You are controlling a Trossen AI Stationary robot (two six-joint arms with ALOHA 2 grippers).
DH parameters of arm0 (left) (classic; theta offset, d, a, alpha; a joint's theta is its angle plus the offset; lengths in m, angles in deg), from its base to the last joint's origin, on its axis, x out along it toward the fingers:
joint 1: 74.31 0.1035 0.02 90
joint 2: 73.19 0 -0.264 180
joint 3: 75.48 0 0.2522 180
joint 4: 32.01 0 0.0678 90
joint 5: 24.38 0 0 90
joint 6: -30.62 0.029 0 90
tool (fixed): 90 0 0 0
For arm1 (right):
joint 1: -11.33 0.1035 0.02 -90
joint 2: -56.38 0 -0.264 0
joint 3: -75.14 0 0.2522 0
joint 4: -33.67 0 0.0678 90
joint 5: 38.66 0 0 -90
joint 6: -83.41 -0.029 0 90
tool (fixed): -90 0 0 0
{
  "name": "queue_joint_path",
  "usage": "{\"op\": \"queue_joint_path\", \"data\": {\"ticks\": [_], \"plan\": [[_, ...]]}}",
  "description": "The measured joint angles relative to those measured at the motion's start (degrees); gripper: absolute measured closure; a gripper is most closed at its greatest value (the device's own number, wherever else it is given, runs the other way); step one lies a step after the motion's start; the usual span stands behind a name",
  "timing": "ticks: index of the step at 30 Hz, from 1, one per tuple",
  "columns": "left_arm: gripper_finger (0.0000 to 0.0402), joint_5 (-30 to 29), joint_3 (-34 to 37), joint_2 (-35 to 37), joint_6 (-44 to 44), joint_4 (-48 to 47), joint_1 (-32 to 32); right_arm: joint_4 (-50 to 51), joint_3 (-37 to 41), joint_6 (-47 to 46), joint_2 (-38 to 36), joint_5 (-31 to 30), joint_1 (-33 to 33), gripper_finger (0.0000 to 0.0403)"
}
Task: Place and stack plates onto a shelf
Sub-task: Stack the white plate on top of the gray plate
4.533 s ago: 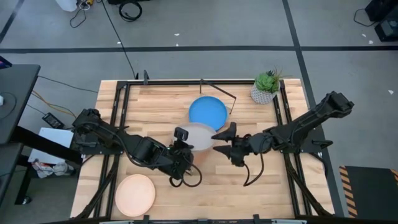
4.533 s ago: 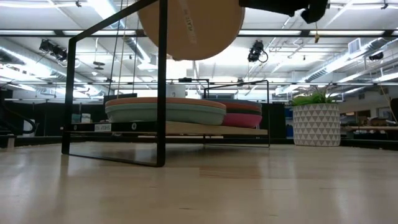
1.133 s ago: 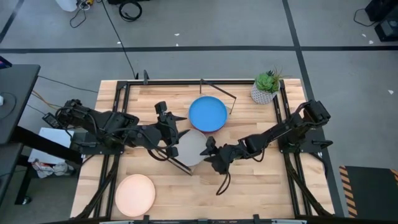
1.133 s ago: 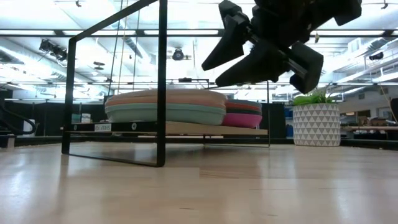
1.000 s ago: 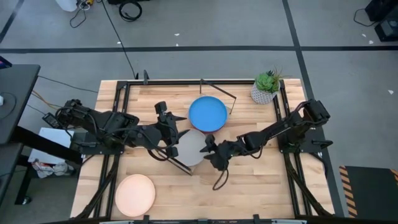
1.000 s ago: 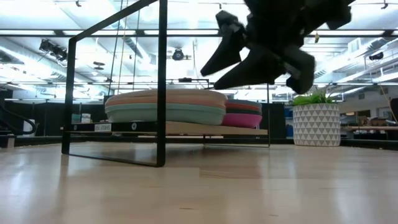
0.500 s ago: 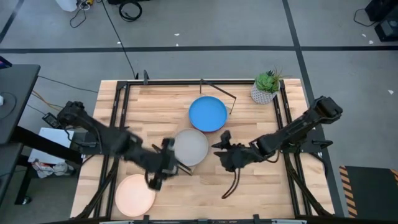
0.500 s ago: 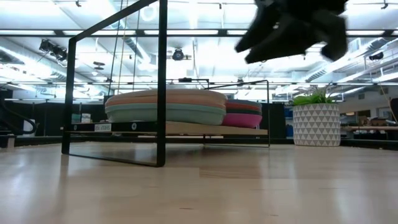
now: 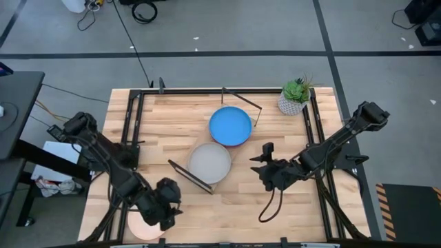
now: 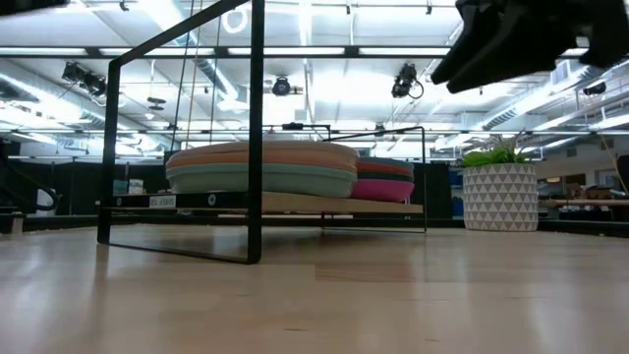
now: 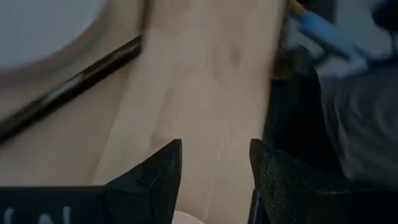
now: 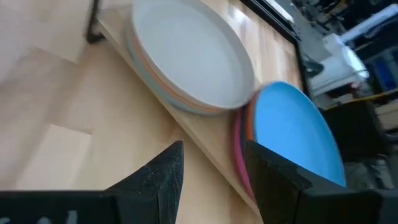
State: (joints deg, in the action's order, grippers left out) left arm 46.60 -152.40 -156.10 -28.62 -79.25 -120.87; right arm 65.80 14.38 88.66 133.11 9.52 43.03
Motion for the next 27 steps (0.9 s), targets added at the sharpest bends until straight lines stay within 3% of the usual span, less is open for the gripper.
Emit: {"op": "queue_joint_path", "data": {"ticks": [5,11,18,27], "plan": [[0.0205,-0.65,5.79,-0.92,-21.45,0.99,-2.86,-0.64,1.41,1.08,-0.13,-4.11,-0.71,0.0227],[0.0205,7.44,8.34,-5.75,-39.54,2.17,-4.04,-1.23,1.83,2.3,-0.13,-5.06,-2.36,0.0227],[0.0205,15.84,8.31,-12.5,-49.63,5.87,-2.58,-3.69,1.83,5.15,-0.13,-5.04,-4.13,0.0227],[0.0206,22.08,8.19,-16.46,-52.72,6.18,-0.05,-7.53,1.83,9.29,-0.11,-1.74,-6.09,0.0227]]}}
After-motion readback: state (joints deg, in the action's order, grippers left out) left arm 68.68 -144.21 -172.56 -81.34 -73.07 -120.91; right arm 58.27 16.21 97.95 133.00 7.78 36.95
